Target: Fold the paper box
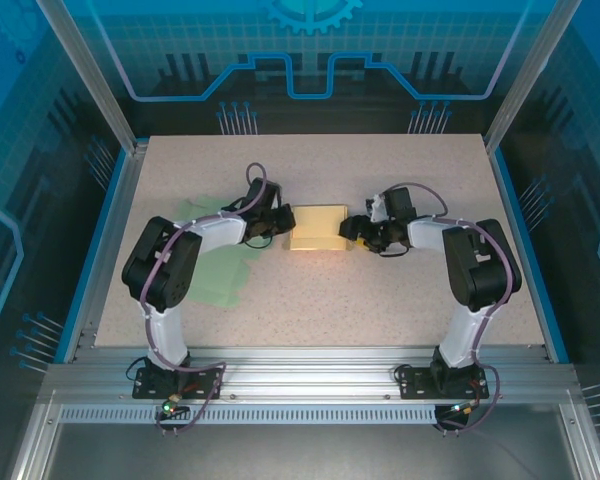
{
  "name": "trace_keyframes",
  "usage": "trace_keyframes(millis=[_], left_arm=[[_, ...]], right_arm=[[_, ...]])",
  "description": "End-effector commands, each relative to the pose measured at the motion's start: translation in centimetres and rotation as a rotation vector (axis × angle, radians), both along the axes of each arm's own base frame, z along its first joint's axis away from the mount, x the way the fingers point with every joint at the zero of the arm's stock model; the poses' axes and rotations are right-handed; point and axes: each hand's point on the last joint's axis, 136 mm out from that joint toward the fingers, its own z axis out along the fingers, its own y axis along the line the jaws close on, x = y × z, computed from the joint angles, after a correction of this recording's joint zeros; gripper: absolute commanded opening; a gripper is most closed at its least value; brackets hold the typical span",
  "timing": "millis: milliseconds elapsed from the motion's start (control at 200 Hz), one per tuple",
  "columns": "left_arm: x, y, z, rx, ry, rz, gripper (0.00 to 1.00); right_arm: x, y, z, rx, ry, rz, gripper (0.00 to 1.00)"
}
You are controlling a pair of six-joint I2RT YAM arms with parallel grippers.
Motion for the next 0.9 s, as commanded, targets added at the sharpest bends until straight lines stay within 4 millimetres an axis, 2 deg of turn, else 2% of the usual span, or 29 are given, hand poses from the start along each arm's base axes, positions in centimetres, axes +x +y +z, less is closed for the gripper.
trace_keyframes(millis=[0, 230, 525, 620, 760, 845, 890], left_arm=[[-2.5, 1.6, -5.4, 0.012, 0.18, 0.026, 0.04], [-2.4, 1.2, -5.7, -0.035, 0.188, 0.016, 0.04], [-2.1, 0.6, -4.5, -0.067, 0.155, -0.014, 0.09], [-2.0, 0.2, -3.4, -0.087, 0.137, -0.03, 0.12], [-1.9, -0.4, -0.5, -0.128, 0.072, -0.063, 0.2], [-1.8, -0.5, 1.6, -0.145, 0.016, -0.075, 0.26], [-1.8, -0.5, 2.7, -0.155, -0.022, -0.079, 0.33]], right_arm=[[0.0, 1.7, 0.6, 0.112, 0.002, 0.033, 0.71], [0.8, 2.6, 1.3, 0.173, -0.012, 0.049, 0.69], [1.6, 3.6, 3.1, 0.257, -0.064, 0.078, 0.59], [1.3, 3.5, 3.6, 0.26, -0.07, 0.076, 0.54], [0.8, 3.1, 4.2, 0.277, -0.068, 0.059, 0.49], [0.4, 2.8, 5.0, 0.297, -0.071, 0.043, 0.46], [0.2, 2.6, 5.5, 0.304, -0.071, 0.035, 0.45]])
